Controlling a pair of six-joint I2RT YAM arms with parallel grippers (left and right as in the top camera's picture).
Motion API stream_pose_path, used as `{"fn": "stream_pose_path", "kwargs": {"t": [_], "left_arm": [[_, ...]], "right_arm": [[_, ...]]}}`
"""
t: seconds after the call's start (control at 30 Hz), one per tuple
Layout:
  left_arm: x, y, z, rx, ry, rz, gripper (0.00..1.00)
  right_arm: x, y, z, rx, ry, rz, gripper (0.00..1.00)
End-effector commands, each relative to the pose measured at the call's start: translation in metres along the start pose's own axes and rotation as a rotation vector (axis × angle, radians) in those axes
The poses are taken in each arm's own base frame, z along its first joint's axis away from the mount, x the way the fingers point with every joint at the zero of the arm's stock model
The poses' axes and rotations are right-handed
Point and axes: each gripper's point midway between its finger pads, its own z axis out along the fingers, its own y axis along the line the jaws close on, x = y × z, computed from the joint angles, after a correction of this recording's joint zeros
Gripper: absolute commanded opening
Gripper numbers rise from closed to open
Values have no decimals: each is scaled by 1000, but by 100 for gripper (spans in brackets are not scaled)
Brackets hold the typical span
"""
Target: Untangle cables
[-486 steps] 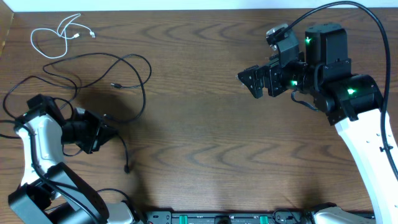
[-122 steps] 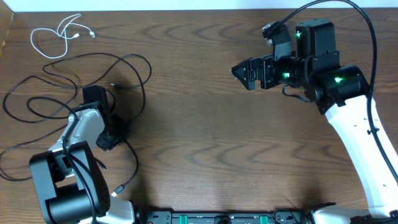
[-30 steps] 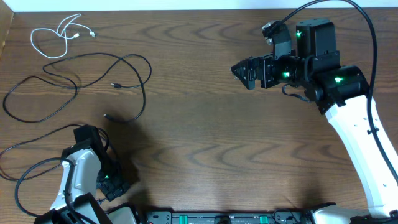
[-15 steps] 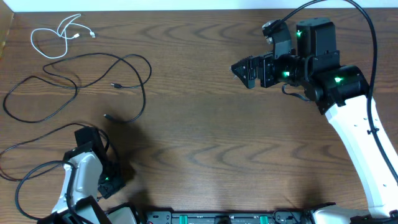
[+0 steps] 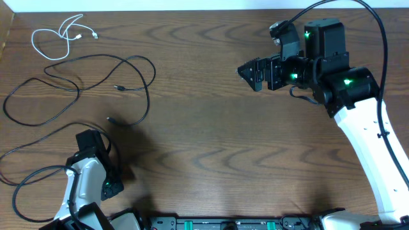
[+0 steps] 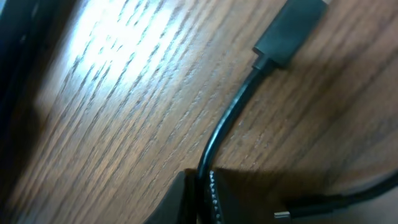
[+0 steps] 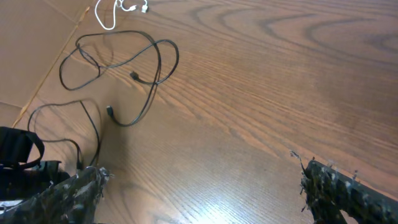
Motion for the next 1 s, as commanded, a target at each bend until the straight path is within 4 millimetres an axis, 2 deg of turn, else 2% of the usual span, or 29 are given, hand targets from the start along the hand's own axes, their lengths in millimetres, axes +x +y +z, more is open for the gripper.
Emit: {"fn": "stream_pose_path", "kwargs": {"t": [0.0, 0.13, 0.4, 0.77, 0.97], "left_arm": [[8, 20, 15, -65, 36, 104, 8], [1, 7, 8, -34, 2, 199, 7], [-6, -5, -2, 23, -30, 231, 7], [-12, -33, -40, 226, -51, 299, 7], [-28, -53, -58, 310, -154, 336, 8]], "right_arm": [[-5, 5, -4, -10, -14, 5, 99], [-4, 4, -4, -9, -10, 15, 99], [-4, 4, -4, -9, -10, 15, 99], [-4, 5, -4, -10, -11, 15, 99], [-5, 5, -4, -10, -15, 13, 99]]}}
